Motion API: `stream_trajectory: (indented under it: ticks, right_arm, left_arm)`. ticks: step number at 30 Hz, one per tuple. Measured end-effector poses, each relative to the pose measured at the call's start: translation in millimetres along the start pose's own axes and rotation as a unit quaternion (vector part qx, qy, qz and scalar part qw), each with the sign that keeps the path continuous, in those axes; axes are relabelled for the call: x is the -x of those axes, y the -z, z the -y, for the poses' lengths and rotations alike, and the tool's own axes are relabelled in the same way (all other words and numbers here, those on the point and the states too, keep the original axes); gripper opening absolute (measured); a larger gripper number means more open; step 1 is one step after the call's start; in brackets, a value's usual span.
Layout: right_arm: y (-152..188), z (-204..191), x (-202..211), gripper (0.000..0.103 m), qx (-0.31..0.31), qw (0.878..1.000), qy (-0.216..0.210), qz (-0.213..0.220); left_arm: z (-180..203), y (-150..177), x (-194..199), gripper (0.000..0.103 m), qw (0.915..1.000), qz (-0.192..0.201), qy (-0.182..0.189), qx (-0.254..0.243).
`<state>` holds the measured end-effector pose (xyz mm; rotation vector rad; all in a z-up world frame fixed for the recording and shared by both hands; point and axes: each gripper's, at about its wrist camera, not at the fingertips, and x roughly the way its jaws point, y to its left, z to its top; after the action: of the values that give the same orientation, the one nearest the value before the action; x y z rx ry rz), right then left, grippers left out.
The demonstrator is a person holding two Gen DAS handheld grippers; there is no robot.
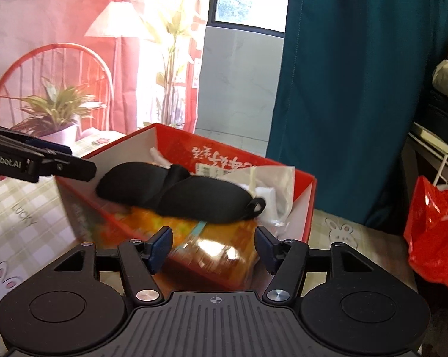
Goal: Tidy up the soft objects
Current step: 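Open the right tool to drop the eye mask into the box, then lower the left tool to the green mesh bundle and grasp it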
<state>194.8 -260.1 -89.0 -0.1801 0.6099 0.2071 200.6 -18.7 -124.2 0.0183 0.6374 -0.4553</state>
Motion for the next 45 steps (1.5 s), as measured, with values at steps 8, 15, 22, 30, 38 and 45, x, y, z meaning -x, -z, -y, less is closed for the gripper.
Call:
stream_trajectory:
  ticks: [8,15,22,30,38,45]
  right_arm:
    - [40.0,-8.0,19.7,0.057,0.005,1.000,-0.013,-0.015]
    - [80.8,-2.2,16.2,0.055,-0.008,0.999,-0.017,-0.048]
    - [114.1,1.3,6.7,0.054,-0.015,0.997,-0.026,-0.073]
    - [131.2,7.2,-9.4,0.054,-0.058,0.994,-0.048,-0.074]
    - [129.0,3.0,-21.3,0.045,-0.078,0.992,-0.079,-0.065]
    - [124.2,-3.9,-30.8,0.045,-0.077,0.992,-0.084,-0.062]
  left_arm:
    - [17.2,35.0,4.2,0.079,0.9995,-0.022,0.022,0.007]
    - [34.3,58.5,-15.9,0.079,0.9974,-0.050,0.050,0.008]
    - [49.8,80.1,-41.0,0.075,0.9943,-0.074,0.074,0.020]
    - [58.6,86.1,-57.8,0.072,0.9910,-0.091,0.097,0.018]
    - [73.4,82.8,-70.9,0.061,0.9878,-0.102,0.118,0.009]
    - [70.4,85.2,-86.6,0.058,0.9872,-0.116,0.108,0.017]
